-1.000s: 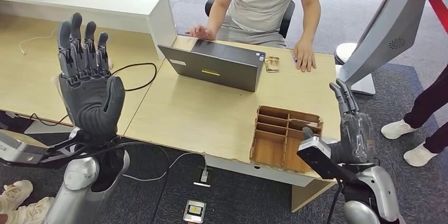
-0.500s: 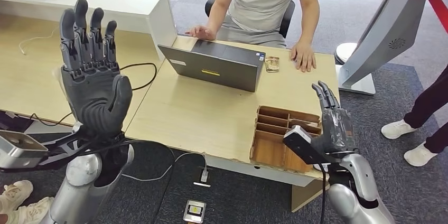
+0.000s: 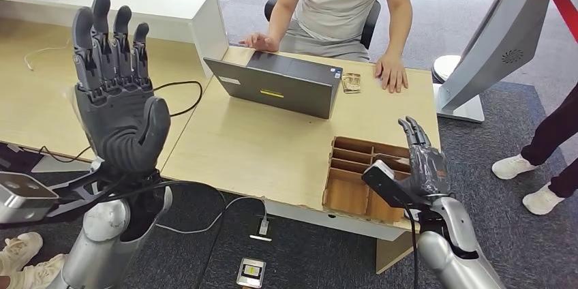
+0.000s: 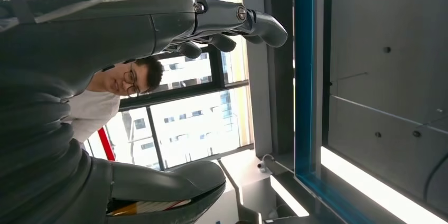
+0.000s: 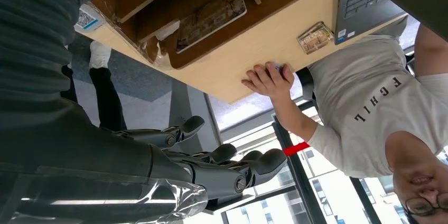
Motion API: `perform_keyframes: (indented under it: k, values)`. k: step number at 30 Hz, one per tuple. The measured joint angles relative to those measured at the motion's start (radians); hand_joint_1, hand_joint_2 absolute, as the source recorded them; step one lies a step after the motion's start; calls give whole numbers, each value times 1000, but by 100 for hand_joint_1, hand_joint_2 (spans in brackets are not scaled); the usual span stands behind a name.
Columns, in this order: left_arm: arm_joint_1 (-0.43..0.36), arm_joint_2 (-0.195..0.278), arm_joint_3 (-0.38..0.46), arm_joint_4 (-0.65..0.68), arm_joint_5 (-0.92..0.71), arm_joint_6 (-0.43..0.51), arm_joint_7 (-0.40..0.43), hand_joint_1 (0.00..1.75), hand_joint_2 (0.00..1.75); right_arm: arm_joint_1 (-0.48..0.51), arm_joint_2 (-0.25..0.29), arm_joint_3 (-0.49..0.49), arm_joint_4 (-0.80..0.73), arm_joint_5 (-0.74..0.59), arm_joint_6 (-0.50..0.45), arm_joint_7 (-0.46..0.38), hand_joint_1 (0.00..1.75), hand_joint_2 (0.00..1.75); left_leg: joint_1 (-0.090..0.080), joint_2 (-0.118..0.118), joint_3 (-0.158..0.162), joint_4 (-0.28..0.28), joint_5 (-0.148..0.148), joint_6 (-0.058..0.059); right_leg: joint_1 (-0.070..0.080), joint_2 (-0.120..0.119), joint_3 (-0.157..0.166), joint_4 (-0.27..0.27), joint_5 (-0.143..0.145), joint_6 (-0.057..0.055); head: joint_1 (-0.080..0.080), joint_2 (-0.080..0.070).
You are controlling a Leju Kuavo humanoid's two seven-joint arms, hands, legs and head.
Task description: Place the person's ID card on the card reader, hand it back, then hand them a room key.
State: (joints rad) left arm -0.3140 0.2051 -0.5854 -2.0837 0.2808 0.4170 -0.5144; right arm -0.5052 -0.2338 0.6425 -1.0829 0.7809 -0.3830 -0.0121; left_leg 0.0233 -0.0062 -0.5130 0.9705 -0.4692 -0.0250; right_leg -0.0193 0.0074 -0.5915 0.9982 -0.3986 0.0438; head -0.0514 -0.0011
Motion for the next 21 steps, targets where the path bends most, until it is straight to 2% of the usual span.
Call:
perform_keyframes:
  k: [13, 15, 21]
  values:
    - [2, 15, -11, -5, 15, 18, 0, 0, 175, 0, -3, 4, 99, -39, -22, -11, 0, 175, 0, 0, 0, 0, 0, 0, 0, 0, 0, 0, 0, 0, 0, 0]
    - [3, 15, -12, -5, 19, 8, -6, 0, 175, 4, -3, 5, 102, -43, -22, -9, 4, 175, 0, 0, 0, 0, 0, 0, 0, 0, 0, 0, 0, 0, 0, 0]
    - [2, 15, -13, -1, 25, -7, -11, 0, 175, 12, -3, 8, 105, -50, -22, -8, 34, 175, 0, 0, 0, 0, 0, 0, 0, 0, 0, 0, 0, 0, 0, 0]
